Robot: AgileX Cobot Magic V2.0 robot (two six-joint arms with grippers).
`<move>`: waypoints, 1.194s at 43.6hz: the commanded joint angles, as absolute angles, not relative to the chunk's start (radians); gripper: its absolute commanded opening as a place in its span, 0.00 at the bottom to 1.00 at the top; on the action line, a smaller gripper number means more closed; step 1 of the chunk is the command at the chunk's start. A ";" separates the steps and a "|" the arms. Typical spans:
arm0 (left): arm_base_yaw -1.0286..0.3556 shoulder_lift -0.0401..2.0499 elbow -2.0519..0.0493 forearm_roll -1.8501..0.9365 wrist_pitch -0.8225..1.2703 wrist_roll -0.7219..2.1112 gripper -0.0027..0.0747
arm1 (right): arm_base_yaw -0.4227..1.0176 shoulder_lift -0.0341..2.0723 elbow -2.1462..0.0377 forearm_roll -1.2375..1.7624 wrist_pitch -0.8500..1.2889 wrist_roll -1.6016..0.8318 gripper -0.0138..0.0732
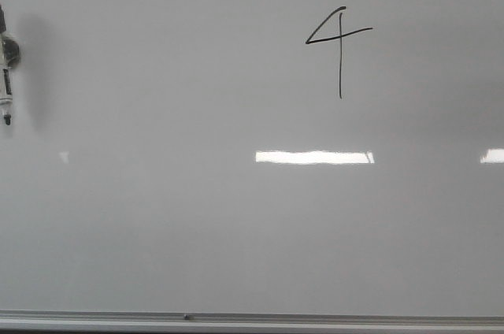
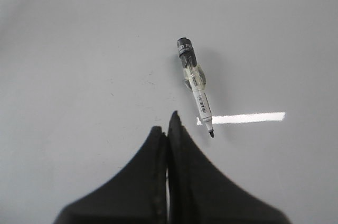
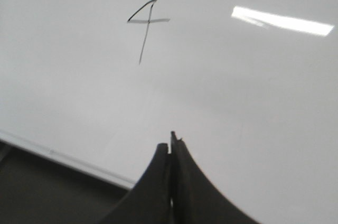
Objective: Write number 4 on whiteboard
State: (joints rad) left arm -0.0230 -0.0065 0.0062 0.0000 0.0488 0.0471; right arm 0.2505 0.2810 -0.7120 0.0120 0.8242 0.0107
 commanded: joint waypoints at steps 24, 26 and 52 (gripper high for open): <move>-0.031 -0.021 0.013 -0.013 -0.035 0.036 0.01 | 0.019 0.020 -0.094 0.000 0.023 0.008 0.08; -0.031 -0.021 0.013 -0.013 -0.035 0.036 0.01 | 0.009 0.004 -0.076 0.000 0.021 0.008 0.08; -0.031 -0.021 0.013 -0.013 -0.035 0.036 0.01 | -0.006 -0.031 0.012 0.045 -0.063 0.008 0.08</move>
